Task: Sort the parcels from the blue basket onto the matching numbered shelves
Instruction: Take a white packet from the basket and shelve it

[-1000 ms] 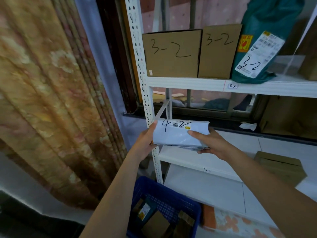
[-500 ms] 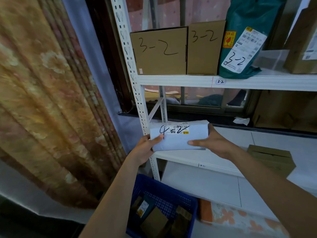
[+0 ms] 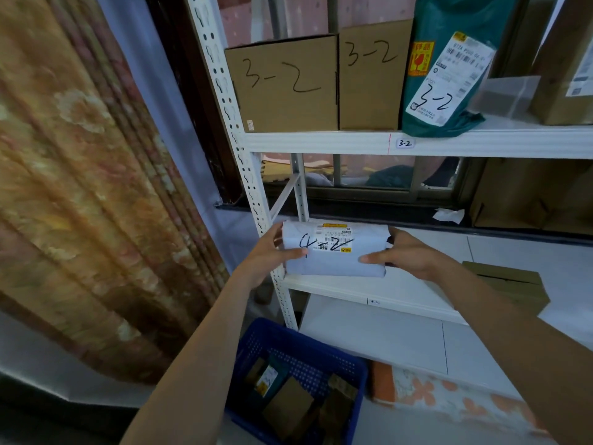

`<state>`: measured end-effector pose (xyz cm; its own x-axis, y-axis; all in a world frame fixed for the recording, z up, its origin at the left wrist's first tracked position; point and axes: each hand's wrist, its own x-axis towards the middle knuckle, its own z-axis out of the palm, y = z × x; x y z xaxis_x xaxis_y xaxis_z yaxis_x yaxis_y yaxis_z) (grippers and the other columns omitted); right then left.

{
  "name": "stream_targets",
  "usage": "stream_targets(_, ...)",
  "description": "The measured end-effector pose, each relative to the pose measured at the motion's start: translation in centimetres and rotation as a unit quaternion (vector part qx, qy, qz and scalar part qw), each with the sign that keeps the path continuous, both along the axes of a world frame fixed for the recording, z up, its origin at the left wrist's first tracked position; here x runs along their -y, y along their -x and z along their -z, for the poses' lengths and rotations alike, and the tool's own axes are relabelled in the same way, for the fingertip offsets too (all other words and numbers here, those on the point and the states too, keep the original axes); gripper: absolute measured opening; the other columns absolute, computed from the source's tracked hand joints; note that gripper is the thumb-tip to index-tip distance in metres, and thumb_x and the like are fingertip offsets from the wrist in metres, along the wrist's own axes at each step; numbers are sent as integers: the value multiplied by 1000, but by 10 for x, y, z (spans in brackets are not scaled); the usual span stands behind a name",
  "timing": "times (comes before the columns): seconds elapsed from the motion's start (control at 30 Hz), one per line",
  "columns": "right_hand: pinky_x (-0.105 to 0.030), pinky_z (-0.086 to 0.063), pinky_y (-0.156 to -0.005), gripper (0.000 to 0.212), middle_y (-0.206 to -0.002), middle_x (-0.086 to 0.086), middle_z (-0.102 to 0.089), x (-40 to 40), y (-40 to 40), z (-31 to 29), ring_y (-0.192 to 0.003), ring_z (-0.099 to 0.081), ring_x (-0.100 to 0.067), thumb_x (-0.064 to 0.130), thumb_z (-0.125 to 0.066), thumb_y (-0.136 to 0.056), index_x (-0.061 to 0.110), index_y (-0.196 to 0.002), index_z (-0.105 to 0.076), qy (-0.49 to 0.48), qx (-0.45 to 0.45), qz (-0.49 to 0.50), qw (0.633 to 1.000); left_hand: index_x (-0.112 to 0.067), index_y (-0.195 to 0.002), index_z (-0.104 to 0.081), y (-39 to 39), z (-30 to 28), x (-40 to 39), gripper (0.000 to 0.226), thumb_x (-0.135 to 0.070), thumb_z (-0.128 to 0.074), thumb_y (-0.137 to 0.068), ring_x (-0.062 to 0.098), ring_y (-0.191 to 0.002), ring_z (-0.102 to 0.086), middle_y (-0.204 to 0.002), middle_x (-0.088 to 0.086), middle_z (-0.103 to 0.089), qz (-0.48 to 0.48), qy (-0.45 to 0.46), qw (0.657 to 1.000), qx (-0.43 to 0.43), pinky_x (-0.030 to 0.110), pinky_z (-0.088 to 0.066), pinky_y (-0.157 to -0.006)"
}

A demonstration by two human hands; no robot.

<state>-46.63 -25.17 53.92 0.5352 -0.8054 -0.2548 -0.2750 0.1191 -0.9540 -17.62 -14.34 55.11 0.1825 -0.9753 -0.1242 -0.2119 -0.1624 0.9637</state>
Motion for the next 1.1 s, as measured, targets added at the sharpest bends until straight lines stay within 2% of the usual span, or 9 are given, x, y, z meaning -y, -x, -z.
stream_targets(0.13,-46,-54,-99,100,-128,1,-65,13,-24,12,-119,-61,-21,27,-100,-47,22,-135,-53,11,-10,21,1000,-31,-153,-29,-24,-4,24,98,-14,-86,-75,11,-129,-39,-150,-6,-36,62,4,988,140,23,-41,-99)
stream_targets(0.27,-42,-54,-98,89,-131,-1,-61,24,-54,23,-120,-59,-21,14,-95,-61,19,-135,-48,14,-10,31,999,-28,-155,-27,-54,8,53,102,-21,-88,-74,21,-146,-26,-160,-2,-25,99,-18,961,258,34,-32,-112)
stream_targets(0.4,-32,-53,-83,86,-124,-2,-55,36,-81,32,-113,-57,-21,6,-90,-67,26,-132,-37,41,-63,42,996,-21,-151,-34,-76,28,77,98,-23,-90,-71,26,-140,-32,-151,7,-31,106,-35,946,305,38,-31,-114)
stream_targets(0.5,-27,-49,-73,77,-118,-2,-51,51,-101,45,-107,-53,-20,5,-87,-71,20,-130,-39,60,-154,36,986,-15,-146,-38,-92,51,100,98,-22,-92,-65,25,-133,-38,-143,8,-35,117,-28,942,312,34,-34,-111)
stream_targets(0.63,-29,-44,-78,78,-126,-5,-51,72,-121,69,-108,-52,-22,10,-89,-66,15,-132,-46,122,-269,43,955,-8,-141,-40,-104,87,138,95,-20,-93,-63,26,-130,-42,-139,10,-39,155,-23,930,333,25,-36,-105)
stream_targets(0.7,-26,-38,-82,83,-130,-7,-51,83,-129,84,-115,-51,-24,11,-91,-64,14,-135,-48,141,-306,39,941,-3,-146,-34,-106,103,155,96,-22,-89,-70,29,-135,-39,-147,14,-36,192,-24,906,377,30,-33,-112)
stream_targets(0.87,-22,-35,-83,86,-134,-12,-51,113,-151,124,-121,-51,-28,10,-91,-64,11,-138,-47,126,-357,23,925,-6,-135,-46,-107,139,192,72,-41,-77,-79,29,-123,-49,-130,12,-53,243,-13,764,598,40,-36,-106)
stream_targets(0.97,-27,-43,-85,83,-131,-13,-53,132,-164,152,-117,-54,-31,12,-91,-64,9,-135,-47,124,-387,2,914,-6,-132,-47,-107,163,215,60,-30,-74,-83,29,-123,-50,-129,12,-54,258,-42,730,632,38,-35,-106)
stream_targets(1.1,-36,-50,-89,80,-124,-12,-58,154,-178,191,-112,-57,-32,18,-91,-62,9,-128,-47,134,-406,-20,904,-4,-135,-44,-109,194,239,58,-18,-72,-86,29,-127,-48,-134,13,-51,256,-76,722,638,38,-34,-110)
